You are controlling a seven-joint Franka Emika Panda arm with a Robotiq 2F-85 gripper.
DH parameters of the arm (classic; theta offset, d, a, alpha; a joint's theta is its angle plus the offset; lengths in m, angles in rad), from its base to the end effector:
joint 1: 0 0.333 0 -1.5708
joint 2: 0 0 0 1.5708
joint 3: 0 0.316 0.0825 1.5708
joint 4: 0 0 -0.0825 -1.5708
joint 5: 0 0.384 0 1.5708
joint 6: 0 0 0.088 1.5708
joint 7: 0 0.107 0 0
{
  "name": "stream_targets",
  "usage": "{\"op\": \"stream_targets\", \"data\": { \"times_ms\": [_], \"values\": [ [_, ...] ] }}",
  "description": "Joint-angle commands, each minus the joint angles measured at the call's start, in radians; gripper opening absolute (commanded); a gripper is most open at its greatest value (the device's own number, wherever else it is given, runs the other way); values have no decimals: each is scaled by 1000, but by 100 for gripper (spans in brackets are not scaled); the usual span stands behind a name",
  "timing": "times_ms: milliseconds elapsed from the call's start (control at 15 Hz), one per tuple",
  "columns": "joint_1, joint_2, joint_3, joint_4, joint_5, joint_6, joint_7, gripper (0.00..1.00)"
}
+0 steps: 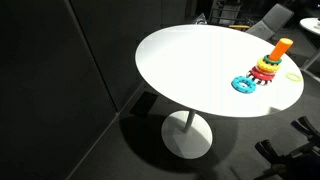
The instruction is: Put the yellow ring on the orange stand.
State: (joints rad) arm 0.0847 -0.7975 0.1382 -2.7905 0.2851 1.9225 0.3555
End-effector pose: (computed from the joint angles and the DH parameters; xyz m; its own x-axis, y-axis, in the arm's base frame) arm 0.2874 0.0813 0.4165 0.9537 -0.2720 -0.1288 -0.2875 -0.9499 -0.1230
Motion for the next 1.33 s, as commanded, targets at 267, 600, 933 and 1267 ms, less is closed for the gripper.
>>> {"op": "stream_targets", "data": {
  "times_ms": [267,600,933,1267],
  "values": [
    [-10,-1,8,2,6,-4,-6,100],
    [-66,73,23,41,-27,82,26,100],
    [-128,204,46,71,-68,253,78,100],
    [-178,350,52,113,-156,369,164,100]
  ]
}}
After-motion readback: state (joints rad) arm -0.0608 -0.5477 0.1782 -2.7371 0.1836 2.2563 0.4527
